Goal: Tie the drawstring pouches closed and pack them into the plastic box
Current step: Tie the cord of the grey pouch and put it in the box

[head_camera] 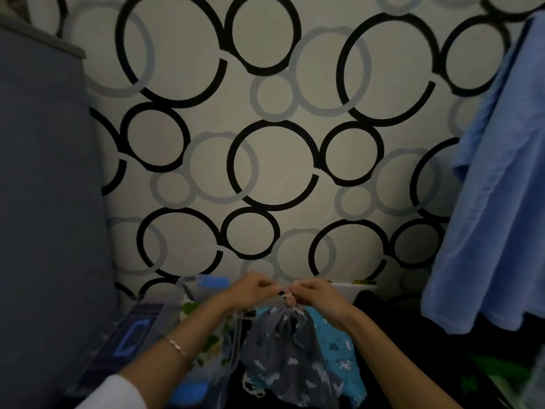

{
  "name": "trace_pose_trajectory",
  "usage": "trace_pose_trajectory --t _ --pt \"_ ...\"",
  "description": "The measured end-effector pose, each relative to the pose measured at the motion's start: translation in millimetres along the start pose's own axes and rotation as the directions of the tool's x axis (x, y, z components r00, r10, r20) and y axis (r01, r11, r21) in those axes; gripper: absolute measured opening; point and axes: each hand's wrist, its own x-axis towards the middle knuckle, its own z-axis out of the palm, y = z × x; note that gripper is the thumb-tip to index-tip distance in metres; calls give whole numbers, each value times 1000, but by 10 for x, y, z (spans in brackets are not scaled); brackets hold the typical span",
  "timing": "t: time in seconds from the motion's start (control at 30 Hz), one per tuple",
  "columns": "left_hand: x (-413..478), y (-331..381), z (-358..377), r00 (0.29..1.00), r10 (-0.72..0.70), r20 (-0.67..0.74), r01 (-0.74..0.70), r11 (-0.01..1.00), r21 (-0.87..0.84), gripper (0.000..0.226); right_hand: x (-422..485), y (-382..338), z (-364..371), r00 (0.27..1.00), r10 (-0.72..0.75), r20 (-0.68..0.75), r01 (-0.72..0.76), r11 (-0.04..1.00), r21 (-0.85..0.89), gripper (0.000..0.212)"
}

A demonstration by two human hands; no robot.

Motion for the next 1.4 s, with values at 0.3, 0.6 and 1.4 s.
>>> trace_pose_trajectory --t 0.3,0.6,1.4 --pt "43 204 206 1000 17 -21 -21 972 -233 15 -115 -47 -83 999 0 -46 3 998 70 8" --pt "29 330 119 996 -64 69 71 992 -103 23 -102 -51 7 982 -179 -67 140 911 -387 21" --pt "121 351 222 993 -83 -79 60 966 -252 36 -141 -66 -20 945 -149 -291 122 987 -109 17"
